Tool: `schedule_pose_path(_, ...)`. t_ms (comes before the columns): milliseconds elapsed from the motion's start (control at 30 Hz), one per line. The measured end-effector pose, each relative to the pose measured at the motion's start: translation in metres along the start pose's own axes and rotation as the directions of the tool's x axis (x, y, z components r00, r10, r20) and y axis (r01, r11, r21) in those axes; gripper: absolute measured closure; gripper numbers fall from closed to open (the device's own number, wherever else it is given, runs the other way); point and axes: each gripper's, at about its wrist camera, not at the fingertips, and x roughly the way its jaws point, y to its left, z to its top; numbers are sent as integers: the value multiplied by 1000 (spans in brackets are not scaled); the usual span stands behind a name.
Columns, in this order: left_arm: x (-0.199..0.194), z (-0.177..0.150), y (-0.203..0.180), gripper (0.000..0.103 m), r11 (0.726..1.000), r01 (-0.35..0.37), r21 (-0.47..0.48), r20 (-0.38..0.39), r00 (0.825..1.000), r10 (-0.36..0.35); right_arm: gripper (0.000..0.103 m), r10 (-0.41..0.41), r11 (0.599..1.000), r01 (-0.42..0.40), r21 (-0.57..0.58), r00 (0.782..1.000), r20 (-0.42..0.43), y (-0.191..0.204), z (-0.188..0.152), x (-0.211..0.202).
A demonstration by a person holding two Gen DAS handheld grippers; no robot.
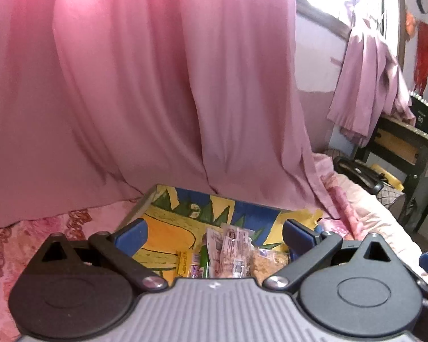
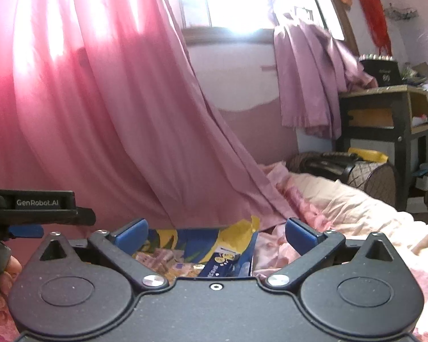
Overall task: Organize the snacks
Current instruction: 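Open both tools over the tray to release the granola bar and tube, then lift both open tools and move them back toward the orange candy bag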
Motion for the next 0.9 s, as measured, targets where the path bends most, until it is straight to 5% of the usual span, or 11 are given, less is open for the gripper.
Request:
schedule_pose_path(467,-87,-29,21,0,999,27,32,49,998,-29,1,-23,1000,23,-9,997,75,12,-3,-96)
schedule_pose_path(900,-121,-84,51,0,999,16,33,-16,1000,-15,1,-29,996,29,-86,1000,-6,25,-41,-155)
